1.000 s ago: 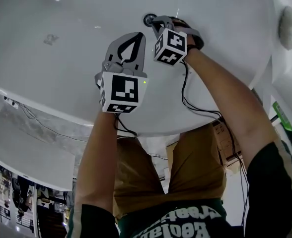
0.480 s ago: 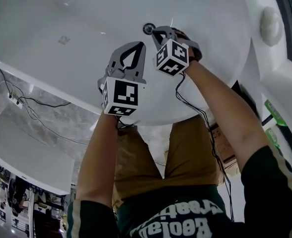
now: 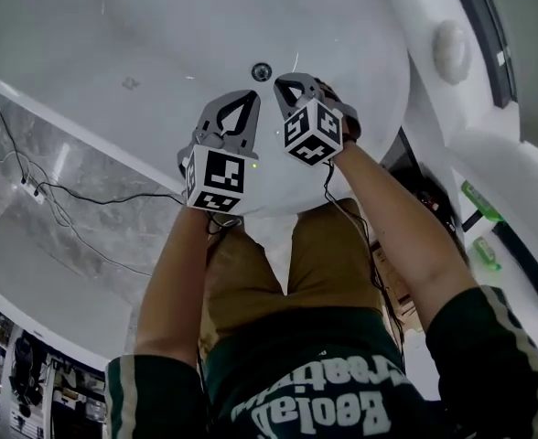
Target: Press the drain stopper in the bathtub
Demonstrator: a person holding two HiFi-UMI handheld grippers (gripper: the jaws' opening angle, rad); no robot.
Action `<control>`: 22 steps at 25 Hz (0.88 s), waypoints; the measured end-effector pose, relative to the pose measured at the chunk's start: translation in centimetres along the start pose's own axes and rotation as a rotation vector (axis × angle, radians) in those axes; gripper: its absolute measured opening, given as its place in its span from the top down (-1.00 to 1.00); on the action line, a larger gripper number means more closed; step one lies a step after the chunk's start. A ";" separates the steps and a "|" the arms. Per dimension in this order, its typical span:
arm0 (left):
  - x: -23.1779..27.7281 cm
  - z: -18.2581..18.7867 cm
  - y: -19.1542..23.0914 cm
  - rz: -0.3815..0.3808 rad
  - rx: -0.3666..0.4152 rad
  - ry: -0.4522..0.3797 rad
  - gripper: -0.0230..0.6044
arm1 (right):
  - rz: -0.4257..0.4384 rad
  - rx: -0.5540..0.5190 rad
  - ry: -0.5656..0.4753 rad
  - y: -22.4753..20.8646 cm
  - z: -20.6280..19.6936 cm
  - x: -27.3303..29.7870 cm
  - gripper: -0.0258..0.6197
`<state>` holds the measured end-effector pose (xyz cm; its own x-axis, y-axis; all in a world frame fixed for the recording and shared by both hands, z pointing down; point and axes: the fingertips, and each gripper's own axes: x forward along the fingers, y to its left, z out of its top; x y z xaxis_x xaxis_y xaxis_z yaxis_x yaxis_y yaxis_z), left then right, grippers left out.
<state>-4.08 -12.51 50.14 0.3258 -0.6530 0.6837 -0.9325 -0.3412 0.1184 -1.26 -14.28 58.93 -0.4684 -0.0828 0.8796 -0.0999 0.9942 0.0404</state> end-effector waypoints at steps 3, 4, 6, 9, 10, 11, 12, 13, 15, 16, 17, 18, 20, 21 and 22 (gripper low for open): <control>-1.3 2.3 -0.7 -0.015 0.014 -0.002 0.91 | -0.015 0.054 -0.012 -0.2 1.0 -3.1 0.90; -1.9 3.1 -0.7 -0.014 0.015 -0.007 0.91 | -0.017 0.061 -0.019 -0.2 1.5 -4.1 0.90; -3.1 4.6 -0.6 -0.005 0.014 -0.021 0.91 | -0.017 0.068 -0.034 -0.1 2.7 -5.7 0.90; -5.3 6.5 -0.3 0.028 -0.010 -0.051 0.91 | -0.024 0.081 -0.066 -0.4 4.6 -8.4 0.90; -6.0 7.0 -0.2 0.039 -0.022 -0.062 0.91 | -0.030 0.082 -0.081 -0.6 5.2 -9.3 0.90; -6.6 7.6 -0.2 0.048 -0.034 -0.073 0.90 | -0.038 0.083 -0.095 -0.8 5.8 -10.3 0.90; -7.3 8.3 -0.2 0.054 -0.045 -0.084 0.91 | -0.044 0.088 -0.109 -1.0 6.2 -11.2 0.90; -8.0 9.0 -0.2 0.058 -0.050 -0.095 0.91 | -0.048 0.095 -0.121 -1.2 6.7 -12.2 0.90; -9.5 10.5 -0.4 0.063 -0.046 -0.114 0.90 | -0.049 0.113 -0.149 -1.4 7.7 -14.1 0.90; -10.3 11.3 -0.6 0.063 -0.041 -0.124 0.91 | -0.047 0.131 -0.167 -1.4 8.3 -15.1 0.90; -11.0 12.0 -0.7 0.064 -0.035 -0.134 0.91 | -0.043 0.157 -0.188 -1.4 8.8 -16.1 0.90; -11.7 12.7 -0.8 0.065 -0.031 -0.144 0.91 | -0.040 0.186 -0.211 -1.5 9.3 -17.1 0.90; -13.1 13.8 -1.0 0.074 -0.024 -0.162 0.91 | -0.043 0.226 -0.251 -1.5 10.1 -19.0 0.90; -13.8 14.4 -1.1 0.078 -0.021 -0.170 0.90 | -0.046 0.236 -0.264 -1.3 10.6 -20.0 0.90; -14.5 14.9 -1.2 0.080 -0.019 -0.177 0.90 | -0.048 0.245 -0.274 -1.1 11.0 -21.0 0.90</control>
<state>-5.40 -12.69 29.33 0.2709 -0.7871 0.5542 -0.9589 -0.2713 0.0833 -0.97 -14.38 35.21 -0.6724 -0.1772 0.7187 -0.3187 0.9456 -0.0650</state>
